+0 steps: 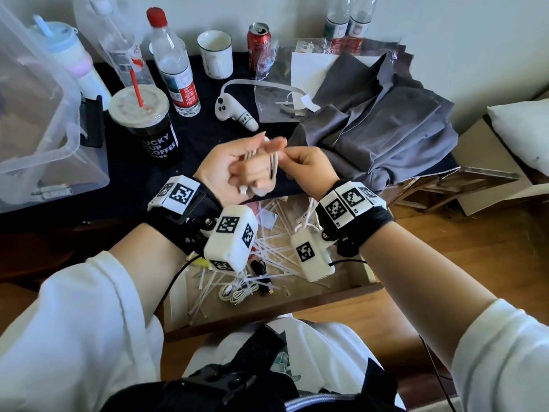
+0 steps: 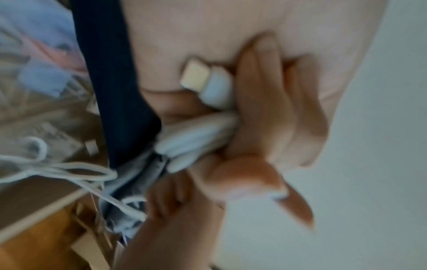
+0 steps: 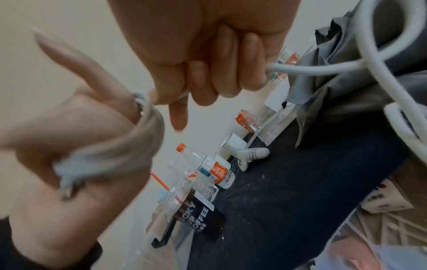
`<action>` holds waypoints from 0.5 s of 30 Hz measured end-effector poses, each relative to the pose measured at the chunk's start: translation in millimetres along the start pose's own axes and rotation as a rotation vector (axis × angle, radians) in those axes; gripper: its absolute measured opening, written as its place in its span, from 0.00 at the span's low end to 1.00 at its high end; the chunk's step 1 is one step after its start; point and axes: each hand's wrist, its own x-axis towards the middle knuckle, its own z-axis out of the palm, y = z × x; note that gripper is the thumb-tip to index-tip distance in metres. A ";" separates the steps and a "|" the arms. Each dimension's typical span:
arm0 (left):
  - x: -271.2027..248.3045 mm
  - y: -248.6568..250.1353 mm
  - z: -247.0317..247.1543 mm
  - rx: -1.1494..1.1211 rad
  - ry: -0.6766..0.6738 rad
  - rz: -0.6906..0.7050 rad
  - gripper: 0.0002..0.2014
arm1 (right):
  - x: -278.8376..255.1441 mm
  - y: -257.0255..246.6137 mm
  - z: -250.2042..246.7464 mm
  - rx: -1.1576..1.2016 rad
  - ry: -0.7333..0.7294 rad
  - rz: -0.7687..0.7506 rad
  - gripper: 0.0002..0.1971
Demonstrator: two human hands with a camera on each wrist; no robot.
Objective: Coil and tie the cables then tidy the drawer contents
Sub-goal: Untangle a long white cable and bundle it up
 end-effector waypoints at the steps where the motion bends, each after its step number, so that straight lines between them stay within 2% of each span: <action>1: 2.2 2.0 0.2 -0.091 0.010 0.055 0.13 | -1.3 2.2 3.0 -0.005 -0.030 0.024 0.16; 3: 8.6 4.4 3.1 -0.124 0.155 0.145 0.14 | -4.6 3.9 6.9 -0.062 -0.121 0.061 0.14; 6: 18.1 3.8 6.8 -0.042 0.401 0.251 0.16 | -7.7 3.0 13.1 -0.222 -0.238 0.066 0.11; 8: 23.6 1.2 5.0 0.009 0.522 0.295 0.12 | -9.8 0.2 15.6 -0.287 -0.291 0.066 0.12; 11: 23.7 -3.5 -0.3 0.166 0.647 0.285 0.10 | -13.3 -4.6 13.8 -0.356 -0.343 0.051 0.13; 15: 15.8 -7.2 -8.5 0.382 0.659 0.152 0.07 | -15.4 -10.6 6.5 -0.385 -0.306 -0.010 0.09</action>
